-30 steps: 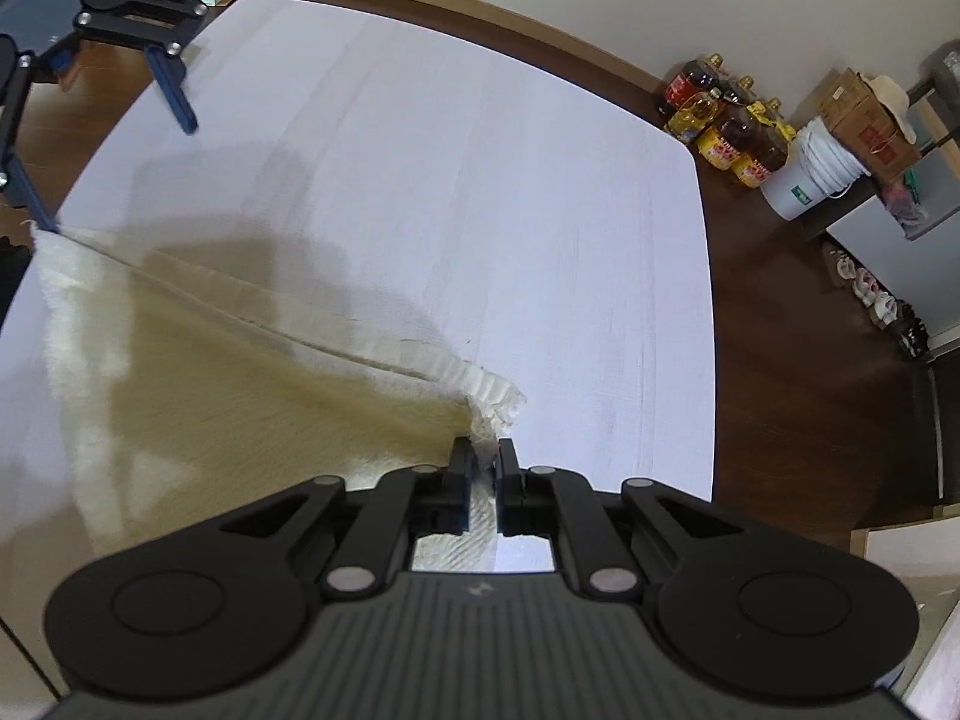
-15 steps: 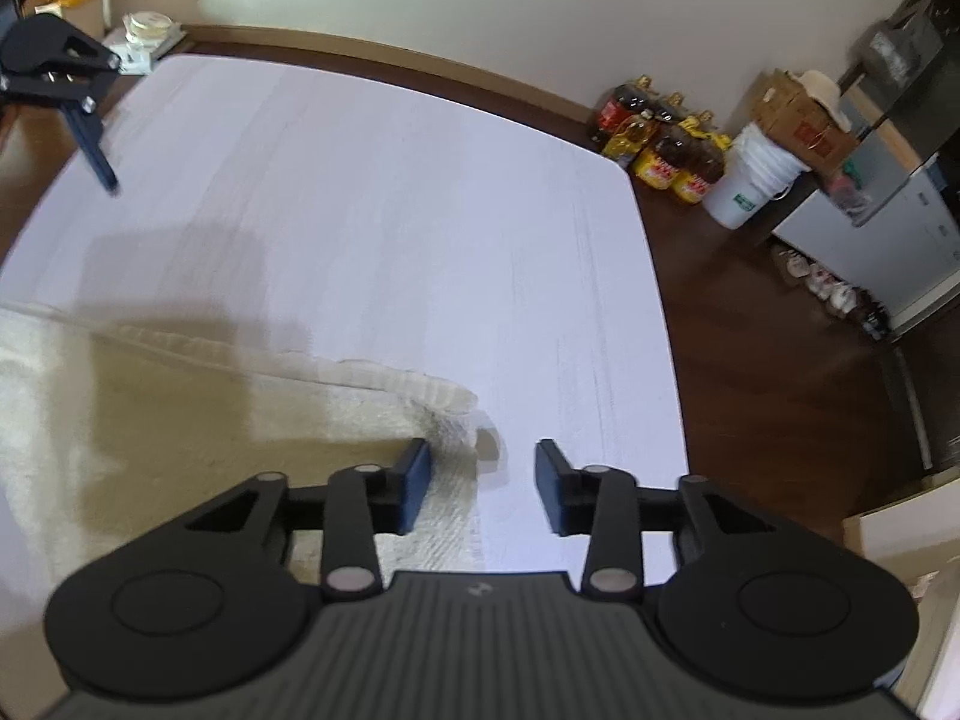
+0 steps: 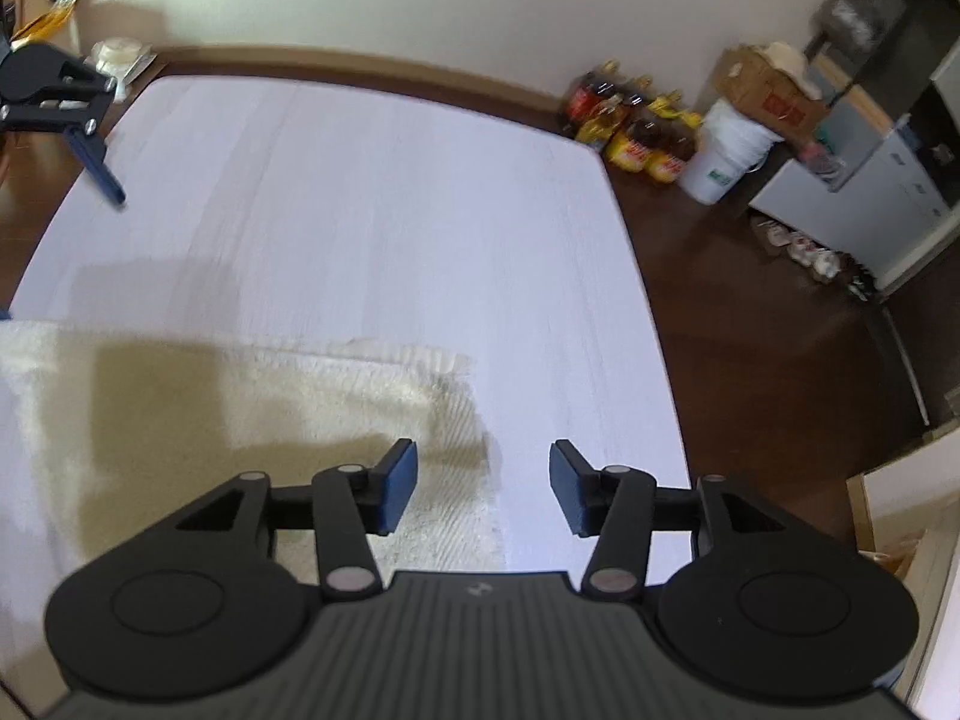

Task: Fold towel
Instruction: 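Open the right gripper and release the folded corner onto the towel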

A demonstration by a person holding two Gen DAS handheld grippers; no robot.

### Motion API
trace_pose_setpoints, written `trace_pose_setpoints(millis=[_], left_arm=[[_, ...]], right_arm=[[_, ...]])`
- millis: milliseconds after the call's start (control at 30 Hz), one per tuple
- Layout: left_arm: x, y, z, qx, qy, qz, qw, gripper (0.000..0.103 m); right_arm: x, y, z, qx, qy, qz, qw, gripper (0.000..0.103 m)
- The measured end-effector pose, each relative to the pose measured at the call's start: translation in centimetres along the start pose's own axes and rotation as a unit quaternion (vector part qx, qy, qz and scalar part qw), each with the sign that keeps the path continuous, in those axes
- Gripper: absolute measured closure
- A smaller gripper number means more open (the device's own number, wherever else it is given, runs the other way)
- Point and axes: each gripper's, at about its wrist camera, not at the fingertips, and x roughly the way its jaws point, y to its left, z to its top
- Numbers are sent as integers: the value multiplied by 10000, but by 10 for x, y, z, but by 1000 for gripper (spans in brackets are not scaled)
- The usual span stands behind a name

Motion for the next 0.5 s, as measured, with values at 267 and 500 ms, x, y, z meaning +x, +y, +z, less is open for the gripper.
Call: trace_pose_setpoints(millis=[267,500], left_arm=[[1,1,3,47,31,-15,10000,10],[0,-1,4,153,36,-130,9998,10]], right_arm=[[9,13,-14,458,-20,-510,9976,48],[-78,-16,-55,2357,-874,-780,9647,41]])
